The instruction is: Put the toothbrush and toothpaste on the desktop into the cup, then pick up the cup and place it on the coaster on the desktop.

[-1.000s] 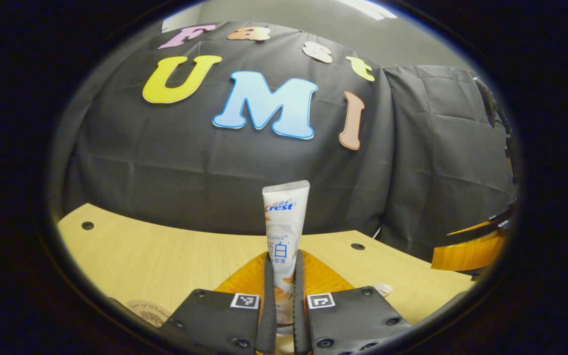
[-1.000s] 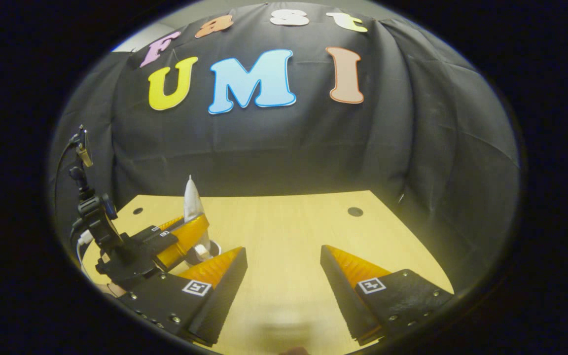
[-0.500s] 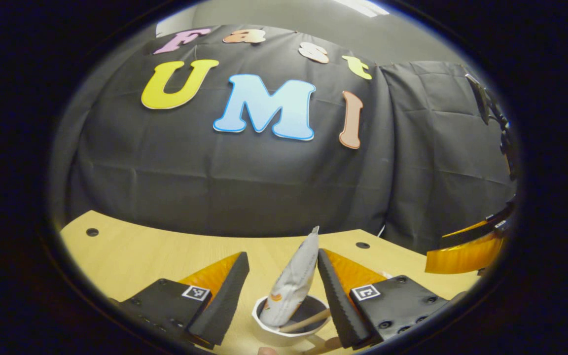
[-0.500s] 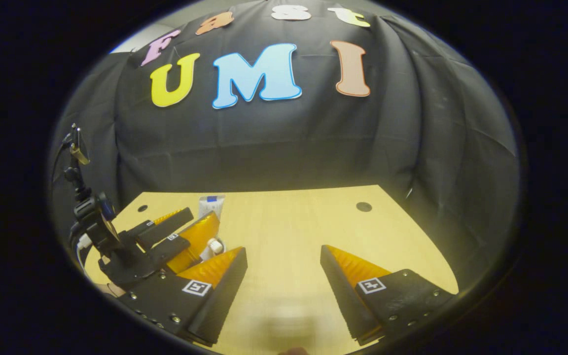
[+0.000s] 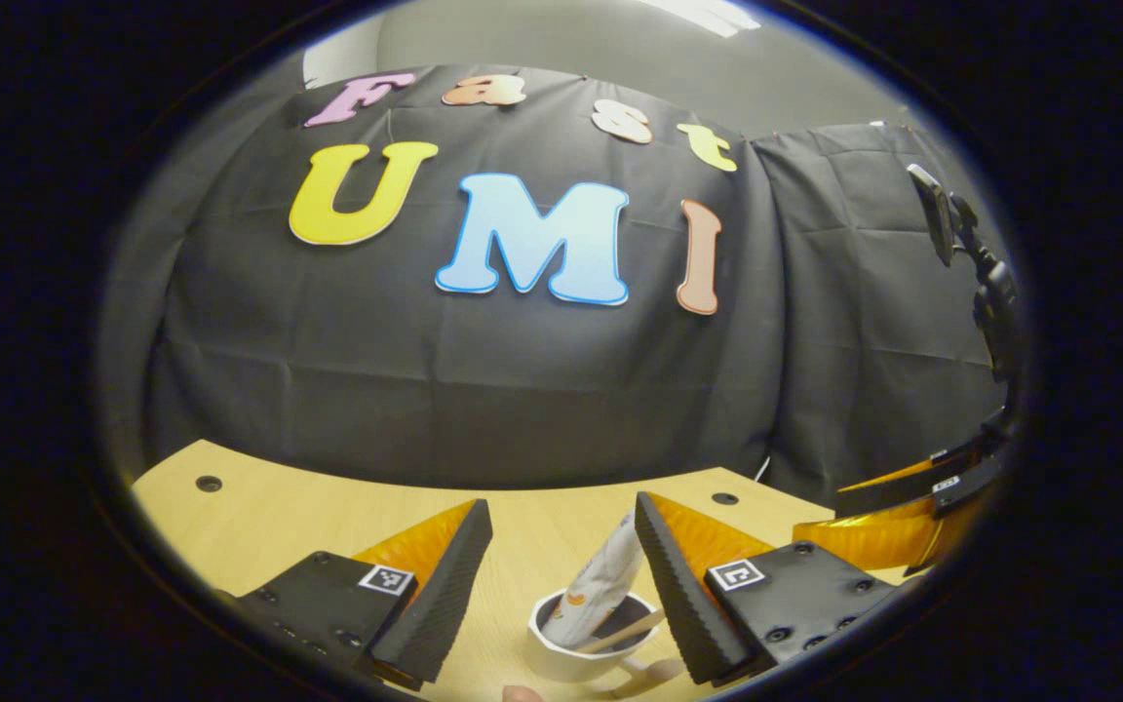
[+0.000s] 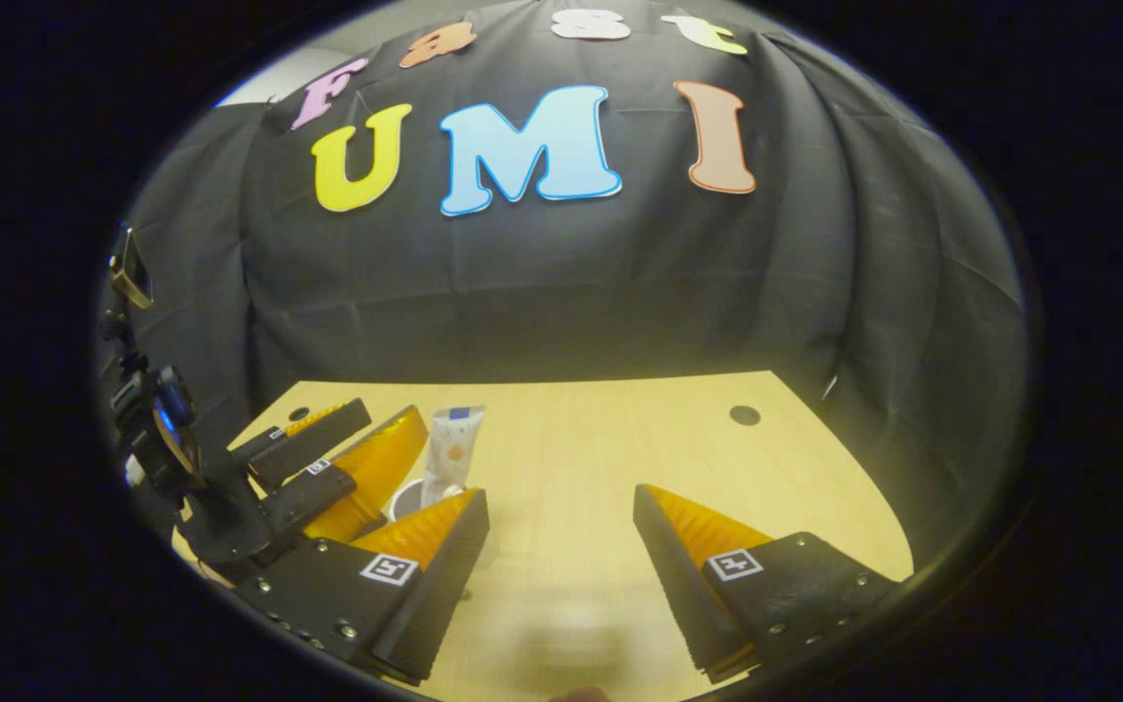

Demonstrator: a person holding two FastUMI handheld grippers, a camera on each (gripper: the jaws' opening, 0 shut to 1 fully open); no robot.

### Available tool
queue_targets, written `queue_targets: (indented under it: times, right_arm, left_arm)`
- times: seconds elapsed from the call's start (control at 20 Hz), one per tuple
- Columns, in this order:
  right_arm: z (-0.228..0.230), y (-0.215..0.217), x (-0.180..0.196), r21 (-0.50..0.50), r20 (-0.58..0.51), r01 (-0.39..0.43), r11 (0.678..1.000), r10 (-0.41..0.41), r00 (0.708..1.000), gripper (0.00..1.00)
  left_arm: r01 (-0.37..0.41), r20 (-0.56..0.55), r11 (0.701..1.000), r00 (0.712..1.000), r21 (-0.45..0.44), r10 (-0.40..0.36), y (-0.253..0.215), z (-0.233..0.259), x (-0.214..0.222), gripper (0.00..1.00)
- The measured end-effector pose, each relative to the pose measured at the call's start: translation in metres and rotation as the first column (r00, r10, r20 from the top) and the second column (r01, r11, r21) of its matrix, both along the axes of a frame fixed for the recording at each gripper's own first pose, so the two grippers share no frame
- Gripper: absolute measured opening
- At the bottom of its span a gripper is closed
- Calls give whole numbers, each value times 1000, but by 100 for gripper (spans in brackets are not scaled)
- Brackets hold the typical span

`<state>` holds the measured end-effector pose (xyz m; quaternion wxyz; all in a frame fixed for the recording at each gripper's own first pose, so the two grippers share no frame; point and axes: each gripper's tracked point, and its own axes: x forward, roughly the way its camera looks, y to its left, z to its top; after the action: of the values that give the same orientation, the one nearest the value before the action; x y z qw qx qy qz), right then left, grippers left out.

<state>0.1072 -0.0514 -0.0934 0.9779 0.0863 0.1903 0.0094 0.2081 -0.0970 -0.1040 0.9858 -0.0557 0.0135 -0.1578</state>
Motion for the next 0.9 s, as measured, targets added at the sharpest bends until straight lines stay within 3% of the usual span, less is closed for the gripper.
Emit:
queue_targets:
  times: [0.45,0.9]
  right_arm:
    - [1,36,4,4,-22,-69,998,69,997,92]
    - [-20,72,4,20,-128,-122,992,124,984,92]
  left_arm:
    - [-79,14,997,997,-4,79,42,31,-17,94]
    - [-143,-1,990,990,-7,143,75,40,-35,94]
